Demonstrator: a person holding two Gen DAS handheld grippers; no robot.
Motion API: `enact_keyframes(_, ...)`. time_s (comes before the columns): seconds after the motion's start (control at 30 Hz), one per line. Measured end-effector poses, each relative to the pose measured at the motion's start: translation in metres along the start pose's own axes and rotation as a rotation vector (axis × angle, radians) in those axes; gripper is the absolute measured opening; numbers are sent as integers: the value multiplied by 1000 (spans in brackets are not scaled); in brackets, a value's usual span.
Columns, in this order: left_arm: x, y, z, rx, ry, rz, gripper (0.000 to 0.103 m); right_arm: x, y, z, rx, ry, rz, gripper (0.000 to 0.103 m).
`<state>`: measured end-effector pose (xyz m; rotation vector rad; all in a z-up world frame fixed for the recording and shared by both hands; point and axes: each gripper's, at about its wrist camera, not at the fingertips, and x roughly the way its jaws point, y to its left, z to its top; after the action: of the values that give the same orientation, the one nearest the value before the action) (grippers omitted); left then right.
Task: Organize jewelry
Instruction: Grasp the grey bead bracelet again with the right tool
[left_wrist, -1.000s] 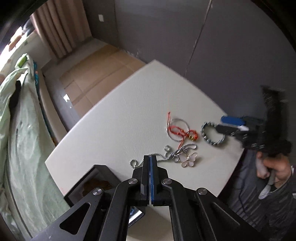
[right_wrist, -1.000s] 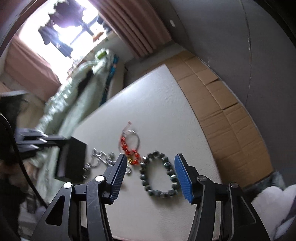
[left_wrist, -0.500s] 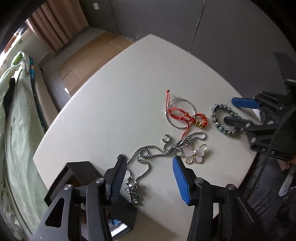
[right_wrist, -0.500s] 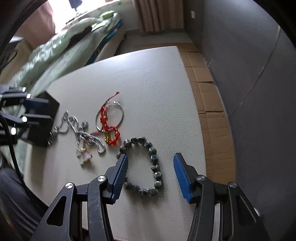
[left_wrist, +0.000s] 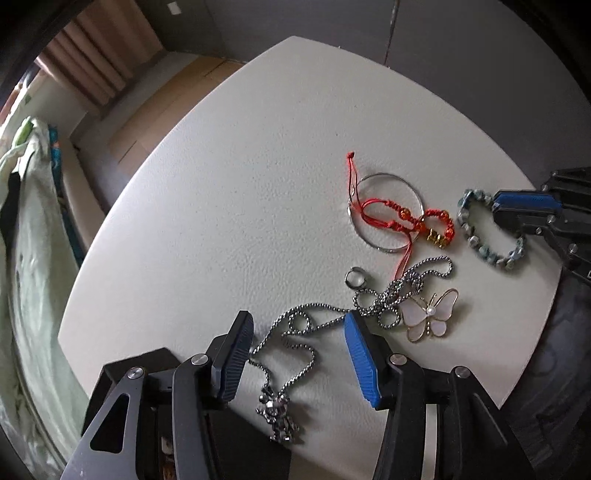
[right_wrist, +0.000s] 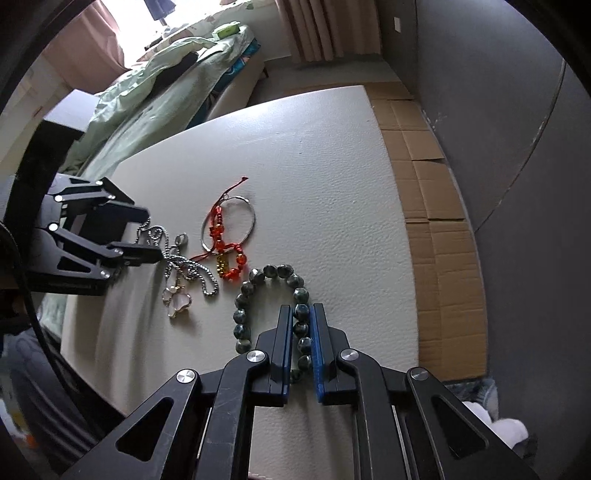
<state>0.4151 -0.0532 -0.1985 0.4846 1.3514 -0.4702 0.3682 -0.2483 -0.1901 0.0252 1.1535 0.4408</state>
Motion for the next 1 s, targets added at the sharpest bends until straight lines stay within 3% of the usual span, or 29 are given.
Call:
enact_keyframes(0.17, -2, 8, -4, 5, -5, -52, 41, 3, 0, 2, 15, 2, 33, 11)
enact_keyframes(0.2, -2, 7, -5, 4, -6, -53, 31, 3, -1, 2, 19, 3, 40, 11)
enact_keyframes(0.23, -3, 7, -5, 1, -6, -53, 13, 4, -1, 3, 20, 3, 42, 11)
enact_keyframes(0.37, -5, 6, -7, -23, -11, -59, 10, 5, 3, 5, 13, 6, 41, 11)
enact_keyframes(0.4, -6, 7, -8, -33, -9, -68, 2, 4, 4, 5, 10, 6, 44, 11)
enact_keyframes(0.6, -28, 12, -11, -83, -72, -84, 2, -1, 5, 6, 7, -7, 58, 11)
enact_keyframes(1.0, -125, 12, -36, -148, -265, -82, 1, -50, 46, 28, -69, -109, 56, 11)
